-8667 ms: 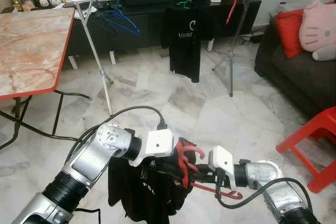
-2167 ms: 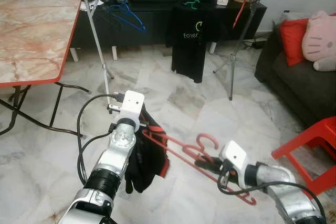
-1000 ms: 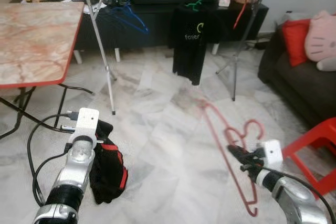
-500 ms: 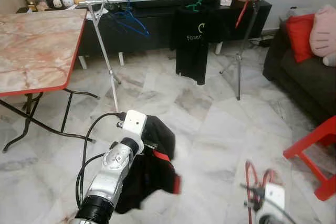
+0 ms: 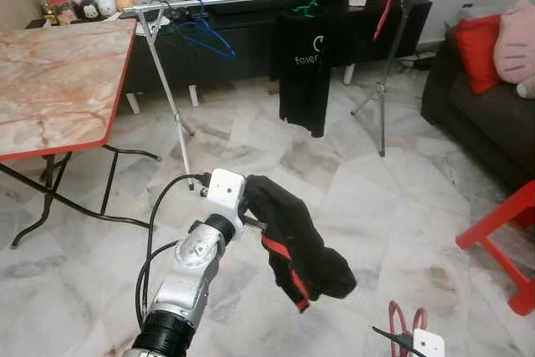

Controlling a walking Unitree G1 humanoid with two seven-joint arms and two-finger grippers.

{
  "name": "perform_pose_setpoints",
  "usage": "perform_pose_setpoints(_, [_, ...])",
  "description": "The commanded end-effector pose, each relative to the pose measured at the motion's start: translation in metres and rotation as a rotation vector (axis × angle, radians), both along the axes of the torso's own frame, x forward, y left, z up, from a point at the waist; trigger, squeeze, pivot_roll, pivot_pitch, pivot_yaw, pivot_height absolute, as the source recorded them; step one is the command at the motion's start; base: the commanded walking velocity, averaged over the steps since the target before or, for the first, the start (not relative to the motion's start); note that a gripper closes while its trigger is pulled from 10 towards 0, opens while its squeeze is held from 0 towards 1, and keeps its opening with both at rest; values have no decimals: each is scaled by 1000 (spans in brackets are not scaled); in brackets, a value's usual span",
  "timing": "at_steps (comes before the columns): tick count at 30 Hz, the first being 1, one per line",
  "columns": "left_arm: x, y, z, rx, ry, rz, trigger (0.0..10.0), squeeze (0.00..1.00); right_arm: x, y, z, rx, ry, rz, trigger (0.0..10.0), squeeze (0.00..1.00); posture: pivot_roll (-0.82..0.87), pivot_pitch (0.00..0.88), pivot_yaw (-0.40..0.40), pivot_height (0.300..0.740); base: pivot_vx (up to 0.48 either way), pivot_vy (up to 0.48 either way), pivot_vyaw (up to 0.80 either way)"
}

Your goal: Hang hanger

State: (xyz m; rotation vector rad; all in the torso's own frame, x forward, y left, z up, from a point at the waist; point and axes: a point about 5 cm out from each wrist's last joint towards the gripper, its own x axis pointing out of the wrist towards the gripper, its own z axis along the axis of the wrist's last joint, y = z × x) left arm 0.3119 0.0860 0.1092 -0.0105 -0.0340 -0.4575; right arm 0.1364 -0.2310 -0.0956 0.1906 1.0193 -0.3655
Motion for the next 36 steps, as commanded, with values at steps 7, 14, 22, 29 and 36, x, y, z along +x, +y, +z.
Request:
perform_pose_setpoints(7, [0,9,0,23,-9,42,10000,0,-20,-5,-5,-5,51,69,10000,0,-40,0,1,740,0,0,73])
perform_pose_setpoints(14, [-1,14,-5,42,2,48,10000,0,-29,-9,-7,-8,88,102,10000,0,-52,0,11,740,0,0,586])
perform_pose_setpoints(22, [2,15,-2,34,-8,59,10000,0,-32,-19,-5,-17,102,115,10000,0,-59,0,15,740,0,0,581])
perform_pose_setpoints(29, [4,17,-1,34,-10,63,10000,0,-33,-24,-4,-23,110,109,10000,0,-59,0,17,740,0,0,610])
perform_pose_setpoints(36, [6,20,3,33,-20,74,10000,0,-29,-28,-2,-22,95,103,10000,0,-56,0,14,740,0,0,419])
